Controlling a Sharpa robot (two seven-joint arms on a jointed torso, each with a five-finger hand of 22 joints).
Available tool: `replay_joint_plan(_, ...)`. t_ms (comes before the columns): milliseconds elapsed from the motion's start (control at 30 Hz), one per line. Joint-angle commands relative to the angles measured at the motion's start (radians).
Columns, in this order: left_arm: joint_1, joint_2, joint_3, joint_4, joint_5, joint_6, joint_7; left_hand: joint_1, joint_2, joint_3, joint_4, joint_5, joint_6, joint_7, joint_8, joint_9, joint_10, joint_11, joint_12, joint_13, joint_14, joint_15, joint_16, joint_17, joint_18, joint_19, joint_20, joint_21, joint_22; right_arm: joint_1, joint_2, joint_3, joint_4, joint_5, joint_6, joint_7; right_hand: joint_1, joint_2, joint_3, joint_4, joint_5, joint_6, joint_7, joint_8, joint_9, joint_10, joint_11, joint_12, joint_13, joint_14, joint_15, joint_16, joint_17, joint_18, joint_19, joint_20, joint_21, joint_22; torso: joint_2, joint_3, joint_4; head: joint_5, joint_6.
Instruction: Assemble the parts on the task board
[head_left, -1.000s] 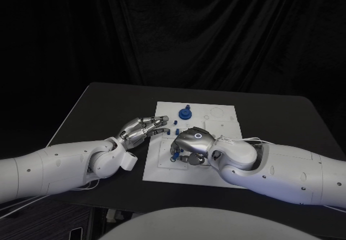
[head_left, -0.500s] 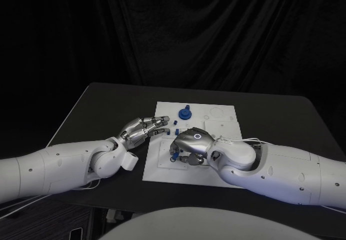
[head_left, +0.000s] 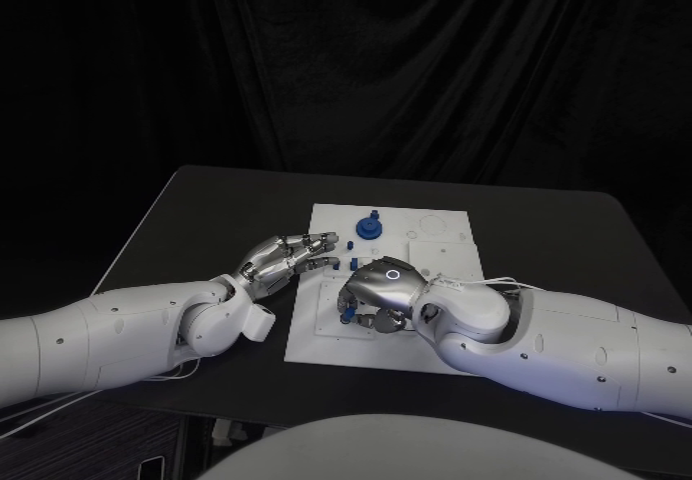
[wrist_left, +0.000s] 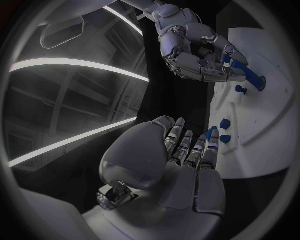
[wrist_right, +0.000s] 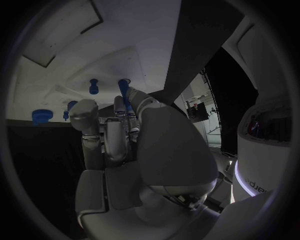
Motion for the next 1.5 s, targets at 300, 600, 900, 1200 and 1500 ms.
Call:
replay_joint_plan(300,-0.002,0.004,0.001,-0.001,0.005,0.014,0.072,-0.012,-0.002,0.006,0.001,-0.001,-0.002,0.002,0.006,0.001,-0.002,0.006,0.003,0.001,0.002,-0.006,0.004,0.001,-0.006,0.004,0.000,0.002,0.001,-0.005,0.003,0.000,0.004,-0.010,-0.018,0.006,0.000,0.004,0.001,-0.007,-0.004,0.008,0.002,0.003,0.079,0.010,-0.001,-0.005,0.001,-0.002,-0.005,-0.006,-0.001,-0.016,-0.001,-0.005,0.000,0.109,-0.001,0.0001,-0.0008,0.000,0.000)
replay_joint_plan(600,-0.004,0.004,0.001,-0.003,0.005,0.015,0.070,-0.012,-0.002,0.006,0.001,-0.001,-0.002,0.002,0.006,0.001,-0.002,0.006,0.003,0.001,0.002,-0.006,0.004,0.001,-0.006,0.004,0.000,0.002,0.001,-0.006,0.005,0.000,-0.003,-0.010,-0.001,-0.006,-0.001,0.003,0.000,-0.008,-0.008,0.006,0.002,0.001,0.081,0.011,-0.001,-0.008,0.000,-0.003,-0.005,-0.009,-0.004,-0.015,-0.003,-0.005,-0.006,0.107,-0.001,0.0005,-0.0003,-0.002,0.000)
replay_joint_plan(900,-0.006,0.005,0.001,-0.004,0.005,0.017,0.068,-0.014,-0.002,0.009,0.002,-0.001,-0.001,0.003,0.006,0.001,-0.002,0.005,0.003,0.001,0.001,-0.006,0.004,0.001,-0.006,0.004,0.000,0.002,0.000,-0.011,0.010,0.000,-0.017,-0.010,0.017,-0.014,0.000,0.003,0.001,-0.009,-0.009,0.004,0.002,0.000,0.081,0.010,-0.001,-0.010,-0.001,-0.005,-0.005,-0.012,-0.007,-0.014,-0.005,-0.005,-0.012,0.106,0.000,0.0003,-0.0002,-0.003,0.000)
replay_joint_plan(1200,-0.007,0.005,0.001,-0.004,0.005,0.018,0.067,-0.014,-0.002,0.009,0.002,-0.001,-0.001,0.003,0.006,0.001,-0.002,0.005,0.003,0.001,0.001,-0.006,0.004,0.001,-0.006,0.004,0.000,0.002,0.000,-0.018,0.018,0.000,-0.032,-0.010,0.026,-0.015,0.006,0.004,0.004,-0.015,-0.007,0.000,0.004,-0.003,0.084,0.010,0.000,-0.018,-0.003,-0.008,-0.004,-0.018,-0.012,-0.012,-0.009,-0.005,-0.021,0.104,0.001,0.0003,-0.0001,-0.004,0.000)
replay_joint_plan(1500,-0.008,0.006,0.001,-0.005,0.005,0.018,0.065,-0.014,-0.002,0.010,0.002,-0.001,0.000,0.003,0.006,0.001,-0.003,0.005,0.004,0.001,0.001,-0.006,0.004,0.001,-0.006,0.005,0.000,0.002,0.000,-0.026,0.024,0.000,-0.041,-0.010,0.032,-0.009,-0.040,-0.016,-0.007,0.013,-0.057,-0.142,0.024,-0.094,0.056,-0.044,0.026,-0.057,-0.010,-0.024,0.019,-0.040,-0.031,-0.009,-0.030,0.011,-0.065,0.094,0.000,0.0008,-0.0013,-0.005,0.000)
